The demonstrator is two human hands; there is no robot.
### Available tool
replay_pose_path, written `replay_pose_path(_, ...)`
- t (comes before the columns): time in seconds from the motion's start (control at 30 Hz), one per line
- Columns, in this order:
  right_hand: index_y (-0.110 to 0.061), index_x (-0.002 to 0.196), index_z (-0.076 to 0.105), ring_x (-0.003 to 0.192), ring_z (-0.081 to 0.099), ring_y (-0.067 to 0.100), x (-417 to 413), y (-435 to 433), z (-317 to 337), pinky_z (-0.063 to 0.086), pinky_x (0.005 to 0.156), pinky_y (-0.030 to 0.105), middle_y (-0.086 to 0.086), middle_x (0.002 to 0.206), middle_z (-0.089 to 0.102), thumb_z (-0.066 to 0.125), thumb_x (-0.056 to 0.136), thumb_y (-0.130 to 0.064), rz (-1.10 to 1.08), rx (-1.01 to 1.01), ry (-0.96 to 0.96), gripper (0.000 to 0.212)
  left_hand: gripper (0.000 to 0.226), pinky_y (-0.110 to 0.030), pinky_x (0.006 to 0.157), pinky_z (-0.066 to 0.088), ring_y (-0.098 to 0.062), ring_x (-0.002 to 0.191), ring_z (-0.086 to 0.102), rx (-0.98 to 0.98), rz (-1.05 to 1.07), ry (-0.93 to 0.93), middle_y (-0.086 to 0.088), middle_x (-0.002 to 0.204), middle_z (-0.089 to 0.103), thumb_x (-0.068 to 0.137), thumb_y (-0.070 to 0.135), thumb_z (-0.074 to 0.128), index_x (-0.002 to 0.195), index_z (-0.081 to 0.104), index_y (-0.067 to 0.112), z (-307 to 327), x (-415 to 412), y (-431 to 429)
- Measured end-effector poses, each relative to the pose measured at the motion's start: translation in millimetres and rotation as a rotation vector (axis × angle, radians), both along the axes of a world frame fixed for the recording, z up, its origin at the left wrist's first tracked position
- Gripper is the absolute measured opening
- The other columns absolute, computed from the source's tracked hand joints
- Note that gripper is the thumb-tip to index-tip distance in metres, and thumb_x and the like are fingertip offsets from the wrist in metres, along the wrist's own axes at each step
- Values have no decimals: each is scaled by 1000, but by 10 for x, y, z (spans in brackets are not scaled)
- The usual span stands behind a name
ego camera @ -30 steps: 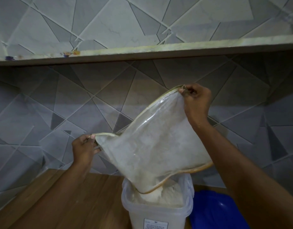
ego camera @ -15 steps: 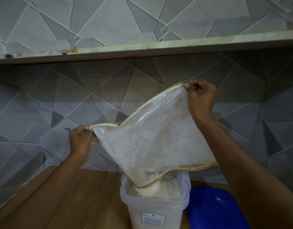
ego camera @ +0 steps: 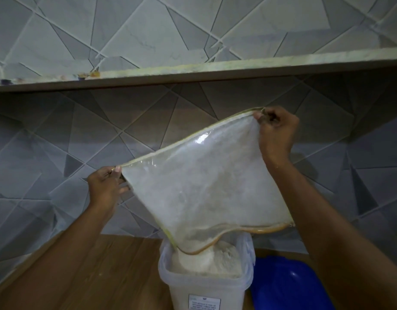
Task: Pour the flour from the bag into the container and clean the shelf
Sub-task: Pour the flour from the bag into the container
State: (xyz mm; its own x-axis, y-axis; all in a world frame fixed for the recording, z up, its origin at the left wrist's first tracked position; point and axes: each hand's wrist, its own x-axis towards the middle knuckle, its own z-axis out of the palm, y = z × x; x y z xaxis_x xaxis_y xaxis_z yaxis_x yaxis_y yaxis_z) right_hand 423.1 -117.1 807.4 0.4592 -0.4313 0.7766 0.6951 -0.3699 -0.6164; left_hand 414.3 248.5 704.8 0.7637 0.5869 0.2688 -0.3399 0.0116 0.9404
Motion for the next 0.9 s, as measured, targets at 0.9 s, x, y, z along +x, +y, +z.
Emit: replay_pose_path(0.9,-14,81,64,62,55,-9,-28,-172,-68,46,65,13,-15,68,58,72,87,-3,-31,121,-58,15,25,-34,60,61,-20,75,68,-3,-28,-92,-5,85,67,99,13,59,75,55,19,379,24,-225)
